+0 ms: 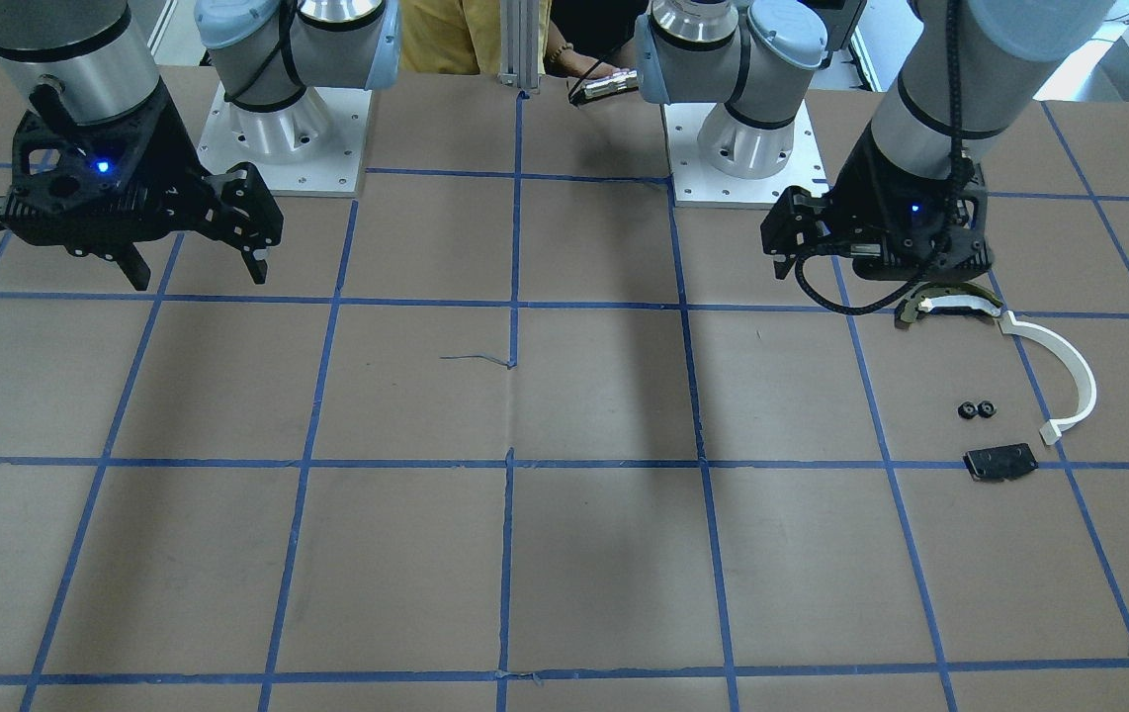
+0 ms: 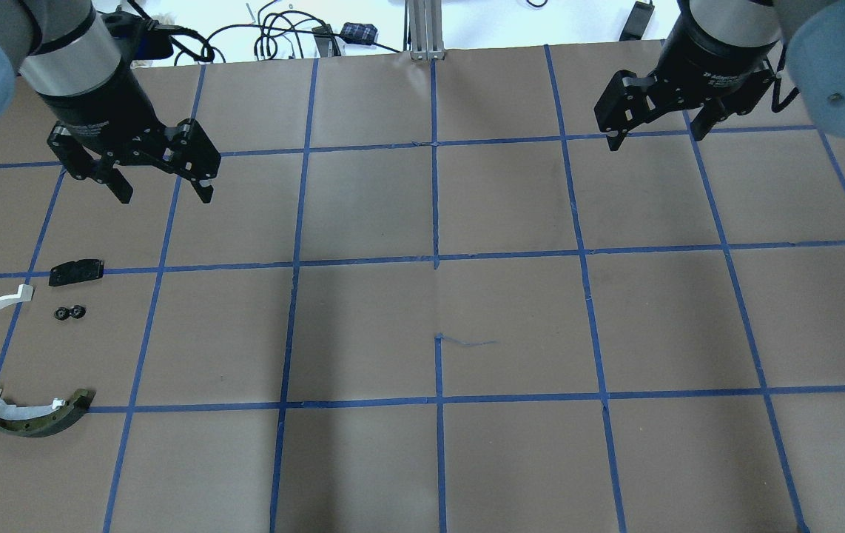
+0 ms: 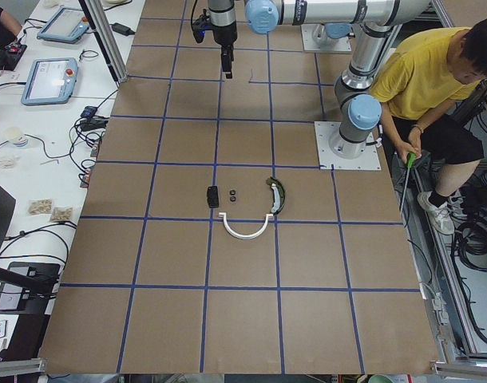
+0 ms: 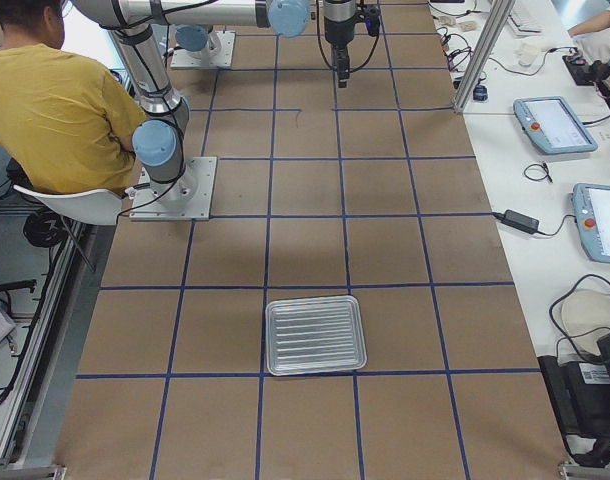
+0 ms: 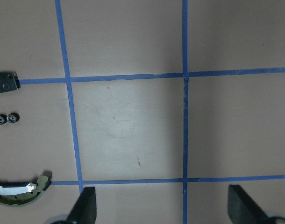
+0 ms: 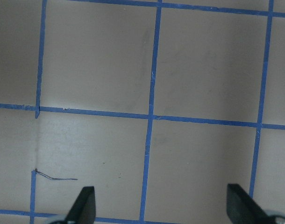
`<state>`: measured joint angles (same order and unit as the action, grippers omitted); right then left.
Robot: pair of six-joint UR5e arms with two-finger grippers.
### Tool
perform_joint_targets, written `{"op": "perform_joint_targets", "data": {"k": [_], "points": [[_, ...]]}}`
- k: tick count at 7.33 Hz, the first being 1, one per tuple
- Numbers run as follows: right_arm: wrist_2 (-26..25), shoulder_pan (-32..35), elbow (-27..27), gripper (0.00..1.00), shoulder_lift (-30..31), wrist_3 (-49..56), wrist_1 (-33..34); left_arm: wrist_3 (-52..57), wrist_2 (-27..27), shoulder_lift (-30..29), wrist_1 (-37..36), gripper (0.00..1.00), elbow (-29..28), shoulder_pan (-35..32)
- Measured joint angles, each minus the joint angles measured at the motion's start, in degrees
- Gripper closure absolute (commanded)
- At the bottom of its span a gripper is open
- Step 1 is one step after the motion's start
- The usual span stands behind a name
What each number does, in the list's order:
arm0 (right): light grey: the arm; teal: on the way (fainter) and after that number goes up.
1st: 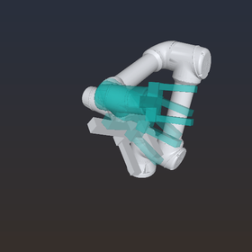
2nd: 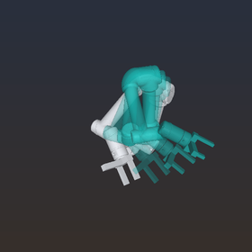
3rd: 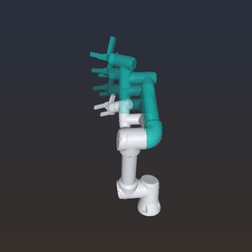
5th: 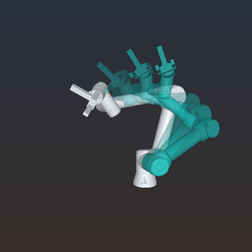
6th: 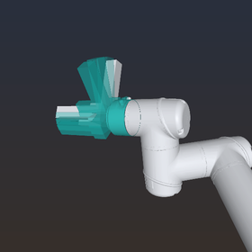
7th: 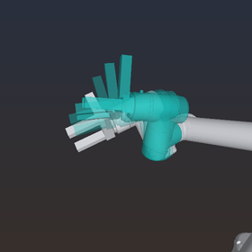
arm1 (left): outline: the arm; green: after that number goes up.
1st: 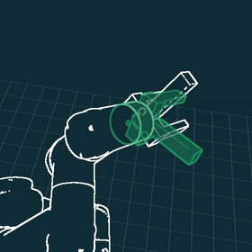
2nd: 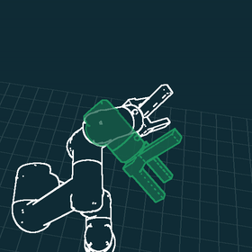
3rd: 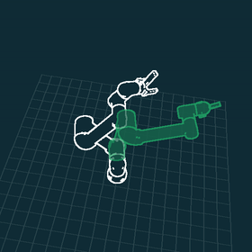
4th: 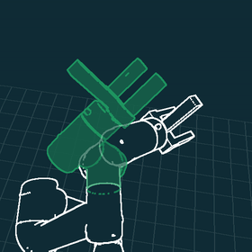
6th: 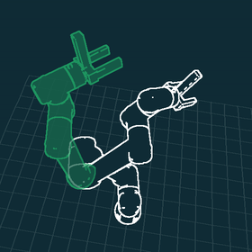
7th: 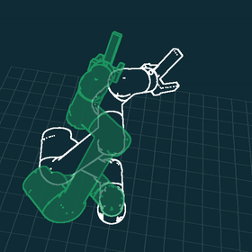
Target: Place bearing gear from tray to pile
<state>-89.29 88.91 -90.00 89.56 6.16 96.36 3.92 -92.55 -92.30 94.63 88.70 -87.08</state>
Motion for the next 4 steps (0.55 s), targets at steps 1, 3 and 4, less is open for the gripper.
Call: {"op": "perform_joint_targets", "data": {"k": [1, 3, 4], "points": [[-0.09, -0.03, 0.00, 0.00, 0.00, 0.07, 0.24, -0.83, 0.27, 0.29, -0.24, 0.00, 0.17, -1.05], [-0.08, -0.04, 0.00, 0.00, -0.02, 0.17, 0.54, -0.92, 0.49, 0.56, -0.47, 0.00, 0.32, -1.35], [-0.11, -0.05, 0.00, 0.00, -0.04, 0.14, 0.41, -0.94, 0.50, 0.55, -0.63, 0.00, 0.37, -1.12]]}}
